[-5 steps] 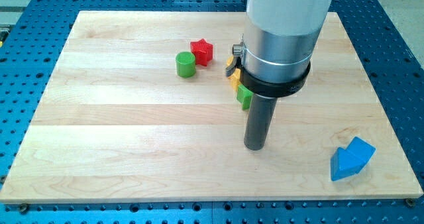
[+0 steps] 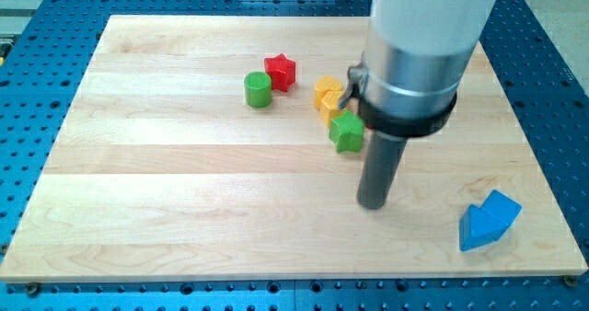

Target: Separate the green star from the hexagon

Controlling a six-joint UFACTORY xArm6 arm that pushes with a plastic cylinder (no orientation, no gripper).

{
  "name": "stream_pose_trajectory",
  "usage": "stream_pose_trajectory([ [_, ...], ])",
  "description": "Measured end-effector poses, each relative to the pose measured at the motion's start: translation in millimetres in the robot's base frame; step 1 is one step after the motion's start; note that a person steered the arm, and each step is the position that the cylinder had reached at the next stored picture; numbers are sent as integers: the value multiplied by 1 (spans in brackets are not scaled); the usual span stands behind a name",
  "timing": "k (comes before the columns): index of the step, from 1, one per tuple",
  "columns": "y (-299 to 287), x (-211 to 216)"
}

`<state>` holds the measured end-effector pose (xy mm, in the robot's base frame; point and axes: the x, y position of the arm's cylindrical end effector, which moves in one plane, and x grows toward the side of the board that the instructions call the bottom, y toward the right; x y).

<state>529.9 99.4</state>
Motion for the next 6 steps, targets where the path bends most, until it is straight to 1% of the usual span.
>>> stream_pose_trajectory([
  [1,36,-38],
  [2,47,-75],
  [3,13,-93],
  [4,-24,-100],
  [5,-60,-88],
  [6,-91,-63],
])
